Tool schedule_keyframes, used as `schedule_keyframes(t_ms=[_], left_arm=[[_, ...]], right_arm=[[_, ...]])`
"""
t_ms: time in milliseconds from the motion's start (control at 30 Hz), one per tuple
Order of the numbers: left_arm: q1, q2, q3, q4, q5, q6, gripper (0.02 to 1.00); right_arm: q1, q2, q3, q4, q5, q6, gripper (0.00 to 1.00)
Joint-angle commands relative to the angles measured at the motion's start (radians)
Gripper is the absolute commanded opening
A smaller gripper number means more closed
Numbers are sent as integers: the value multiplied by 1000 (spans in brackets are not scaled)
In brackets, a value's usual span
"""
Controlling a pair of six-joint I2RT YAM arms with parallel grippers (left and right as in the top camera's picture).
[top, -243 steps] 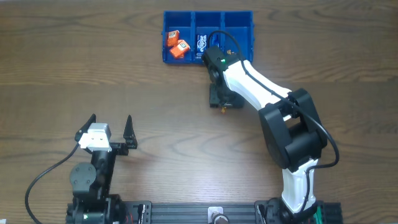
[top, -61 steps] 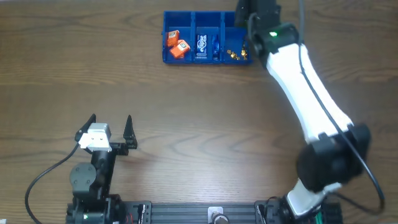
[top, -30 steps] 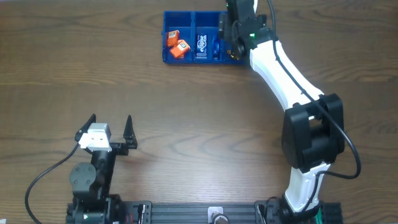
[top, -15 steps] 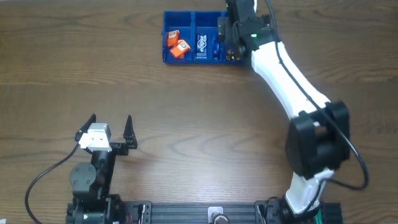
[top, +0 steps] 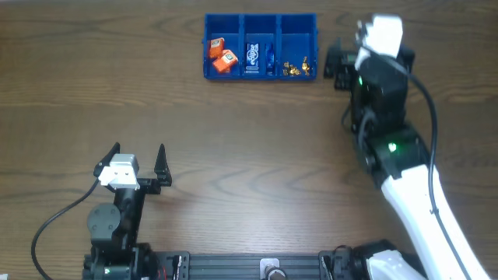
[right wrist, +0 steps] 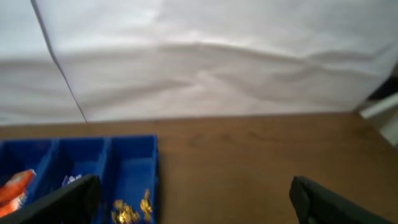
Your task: Sort Candies Into Trays
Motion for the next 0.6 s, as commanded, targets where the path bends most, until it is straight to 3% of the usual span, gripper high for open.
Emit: schedule_keyframes(t_ms=[33,300,600], left_arm=[[4,-6,-18,-35,21,3,998],[4,-6,-18,-35,21,3,998],[4,-6,-18,-35,21,3,998]], right_arm=[[-102,-208,-291,106,-195,21,998],[-251,-615,-702,252,-219,21,998],[-257,-924,-934,283,-256,21,998]])
